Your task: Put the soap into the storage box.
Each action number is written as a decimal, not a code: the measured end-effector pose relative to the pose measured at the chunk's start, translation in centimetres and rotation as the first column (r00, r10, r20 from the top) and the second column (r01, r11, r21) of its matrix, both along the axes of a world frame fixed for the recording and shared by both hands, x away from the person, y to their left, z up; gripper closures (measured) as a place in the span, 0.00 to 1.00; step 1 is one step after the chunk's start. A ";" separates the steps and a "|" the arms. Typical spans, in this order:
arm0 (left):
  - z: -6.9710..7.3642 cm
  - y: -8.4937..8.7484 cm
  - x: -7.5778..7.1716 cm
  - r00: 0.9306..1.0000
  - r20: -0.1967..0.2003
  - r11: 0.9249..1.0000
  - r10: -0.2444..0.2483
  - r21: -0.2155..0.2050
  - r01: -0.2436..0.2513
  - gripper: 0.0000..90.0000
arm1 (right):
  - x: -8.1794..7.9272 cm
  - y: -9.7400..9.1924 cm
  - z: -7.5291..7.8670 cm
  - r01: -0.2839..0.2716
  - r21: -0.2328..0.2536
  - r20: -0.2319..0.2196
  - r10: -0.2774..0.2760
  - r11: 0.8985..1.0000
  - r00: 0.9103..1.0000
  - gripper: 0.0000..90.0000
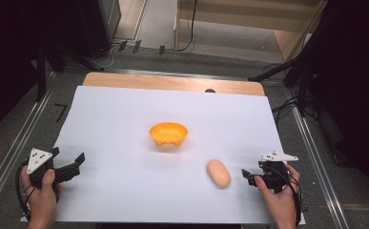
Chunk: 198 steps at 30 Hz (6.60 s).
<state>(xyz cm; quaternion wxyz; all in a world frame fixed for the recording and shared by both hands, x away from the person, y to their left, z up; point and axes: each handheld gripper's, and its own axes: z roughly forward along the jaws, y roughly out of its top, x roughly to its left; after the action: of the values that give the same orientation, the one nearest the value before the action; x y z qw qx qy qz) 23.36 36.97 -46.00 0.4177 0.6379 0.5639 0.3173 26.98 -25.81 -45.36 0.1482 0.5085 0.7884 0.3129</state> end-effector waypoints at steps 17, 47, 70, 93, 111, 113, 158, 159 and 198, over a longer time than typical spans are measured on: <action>0.0 0.0 0.0 1.000 -0.003 1.000 0.004 -0.002 -0.004 0.09 | 0.3 4.4 1.7 -0.085 0.063 -0.100 0.091 0.994 0.991 0.19; 0.0 -0.1 0.0 1.000 0.001 1.000 -0.004 0.010 0.004 0.09 | 1.1 10.3 -0.9 -0.142 -0.094 -0.157 0.126 0.985 0.980 0.30; 0.0 -0.1 0.0 1.000 -0.001 1.000 -0.008 0.012 0.008 0.09 | 1.2 10.3 -0.9 -0.180 -0.129 -0.145 0.161 0.975 0.976 0.35; 0.0 -0.1 0.0 1.000 -0.001 1.000 -0.007 0.007 0.007 0.09 | 1.7 9.9 -0.7 -0.314 -0.135 -0.124 0.299 0.940 0.946 0.37; 0.0 -0.1 0.0 1.000 0.003 1.000 -0.003 0.006 0.003 0.09 | 3.6 10.1 0.5 -0.485 -0.150 -0.082 0.478 0.862 0.874 0.37; 0.0 -0.1 0.0 1.000 0.004 1.000 -0.004 0.006 0.004 0.09 | 3.9 10.2 0.8 -0.492 -0.140 -0.077 0.486 0.859 0.871 0.37; 0.0 -0.1 0.0 1.000 0.004 1.000 -0.006 0.007 0.005 0.09 | 10.3 13.5 4.8 -0.662 -0.139 0.027 0.671 0.737 0.741 0.37; 0.0 -0.1 0.0 1.000 0.004 1.000 -0.005 0.007 0.005 0.09 | 10.4 13.6 4.9 -0.663 -0.147 0.022 0.672 0.734 0.740 0.37; 0.0 -0.1 0.0 1.000 0.004 1.000 -0.009 0.007 0.009 0.09 | 14.3 20.5 6.6 -0.771 -0.164 0.053 0.786 0.616 0.616 0.37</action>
<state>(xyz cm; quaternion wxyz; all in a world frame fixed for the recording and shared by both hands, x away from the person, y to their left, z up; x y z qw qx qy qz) 23.32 36.91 -46.04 0.4178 0.6412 0.5591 0.3188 41.29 -5.33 -38.75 0.0759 0.0860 0.9384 0.3261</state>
